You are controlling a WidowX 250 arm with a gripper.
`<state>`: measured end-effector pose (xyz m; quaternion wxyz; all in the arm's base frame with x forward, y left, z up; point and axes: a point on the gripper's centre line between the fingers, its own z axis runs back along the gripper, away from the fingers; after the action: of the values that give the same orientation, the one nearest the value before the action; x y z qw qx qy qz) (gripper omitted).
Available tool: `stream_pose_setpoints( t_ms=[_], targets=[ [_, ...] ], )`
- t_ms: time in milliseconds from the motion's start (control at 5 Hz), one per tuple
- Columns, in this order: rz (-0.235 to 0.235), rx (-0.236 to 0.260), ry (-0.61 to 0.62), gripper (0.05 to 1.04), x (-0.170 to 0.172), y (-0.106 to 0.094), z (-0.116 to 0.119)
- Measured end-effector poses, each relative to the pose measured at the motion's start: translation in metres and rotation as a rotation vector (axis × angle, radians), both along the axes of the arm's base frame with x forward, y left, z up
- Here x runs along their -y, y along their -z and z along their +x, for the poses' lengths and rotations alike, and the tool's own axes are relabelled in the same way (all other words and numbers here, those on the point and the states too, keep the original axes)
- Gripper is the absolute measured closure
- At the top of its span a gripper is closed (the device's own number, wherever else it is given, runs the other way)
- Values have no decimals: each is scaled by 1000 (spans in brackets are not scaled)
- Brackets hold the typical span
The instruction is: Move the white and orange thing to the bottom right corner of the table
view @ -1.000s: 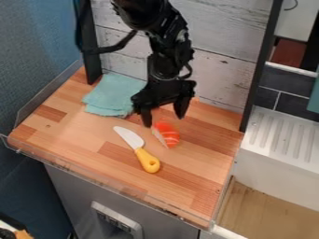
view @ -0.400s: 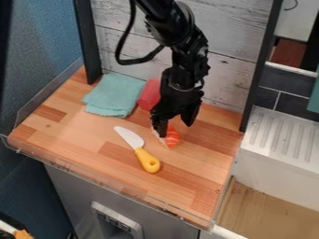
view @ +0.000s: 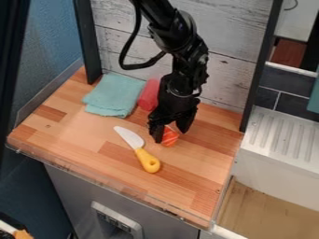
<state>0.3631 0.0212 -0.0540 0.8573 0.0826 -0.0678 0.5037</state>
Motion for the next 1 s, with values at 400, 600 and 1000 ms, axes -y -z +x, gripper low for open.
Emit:
stream_pose_setpoints(
  t_ms=[400,600,1000],
  targets=[
    [9,-25,31,137,-2,3,-5],
    [6,-30,38,424,-8,3,-5],
    [-15,-36,23,483,-18,2,-5]
  ],
)
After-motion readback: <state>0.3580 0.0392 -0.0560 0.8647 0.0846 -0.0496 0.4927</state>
